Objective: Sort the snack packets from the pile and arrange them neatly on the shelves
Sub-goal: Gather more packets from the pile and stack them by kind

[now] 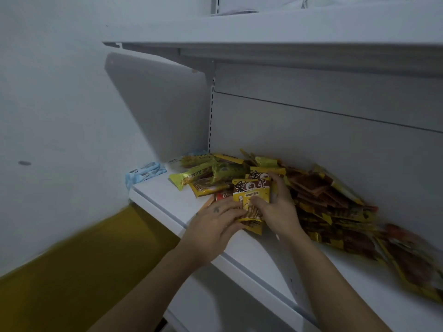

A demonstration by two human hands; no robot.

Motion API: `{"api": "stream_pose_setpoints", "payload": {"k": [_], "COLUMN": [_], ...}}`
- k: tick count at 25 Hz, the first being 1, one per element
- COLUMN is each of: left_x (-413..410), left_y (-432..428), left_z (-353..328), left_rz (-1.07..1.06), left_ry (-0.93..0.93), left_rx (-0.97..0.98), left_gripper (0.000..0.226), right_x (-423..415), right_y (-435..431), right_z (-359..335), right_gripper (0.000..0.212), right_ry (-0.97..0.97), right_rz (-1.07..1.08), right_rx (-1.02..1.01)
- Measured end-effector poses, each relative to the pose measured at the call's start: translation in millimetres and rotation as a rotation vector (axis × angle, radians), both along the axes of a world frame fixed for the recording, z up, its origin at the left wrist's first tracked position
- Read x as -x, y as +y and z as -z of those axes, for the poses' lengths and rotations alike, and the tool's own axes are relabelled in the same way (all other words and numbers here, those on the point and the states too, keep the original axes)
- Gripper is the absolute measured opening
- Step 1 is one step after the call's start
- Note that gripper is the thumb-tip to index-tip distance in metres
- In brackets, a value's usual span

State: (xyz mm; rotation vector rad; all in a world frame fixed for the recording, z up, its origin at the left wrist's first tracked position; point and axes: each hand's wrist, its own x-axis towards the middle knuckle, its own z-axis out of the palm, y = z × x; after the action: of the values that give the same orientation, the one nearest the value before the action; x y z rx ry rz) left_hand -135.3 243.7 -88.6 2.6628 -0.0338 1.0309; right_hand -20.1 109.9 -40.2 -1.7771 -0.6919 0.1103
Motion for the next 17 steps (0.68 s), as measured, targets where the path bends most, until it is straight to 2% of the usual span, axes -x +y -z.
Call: {"api": "stream_pose_setpoints", "payload": {"k": [2,4,7,11,14,17], "left_x": [0,-6,-21,-47,-56,-50], "left_y": [15,35,63,82,86,79], "left_z": [-4,-8,-17,-20,-18,-21], "left_rz": [-0.079,-0.241,-0.439,-0.515,-0.545,-0.503], "left_ry": [0.121,0.197,0.295,0.418,0.419,0.275], "left_rx": [0.111,0.152,0.083,-0.045,-0.097,-0.091], "left_gripper": [0.055,0.053,0.045,0.047,0.042,0.027], "right_x": [-2,-8,-11,-12,-13,-11], "right_y": [1,3,9,12,7,3], "right_z": [-10,-16,-14,1,9,10], "right_gripper": [0.073,0.073,0.073,0.071,0.07,0.068], "right_ry": [-0.039,-0.056,-0.07,-0.066,-0.029,-0.014], "right_rz": [0.034,0.037,0.021,0.023,0.028,0.027], "right_rx": [0.012,0.035,0.02,-0.012,-0.037,-0.04]}}
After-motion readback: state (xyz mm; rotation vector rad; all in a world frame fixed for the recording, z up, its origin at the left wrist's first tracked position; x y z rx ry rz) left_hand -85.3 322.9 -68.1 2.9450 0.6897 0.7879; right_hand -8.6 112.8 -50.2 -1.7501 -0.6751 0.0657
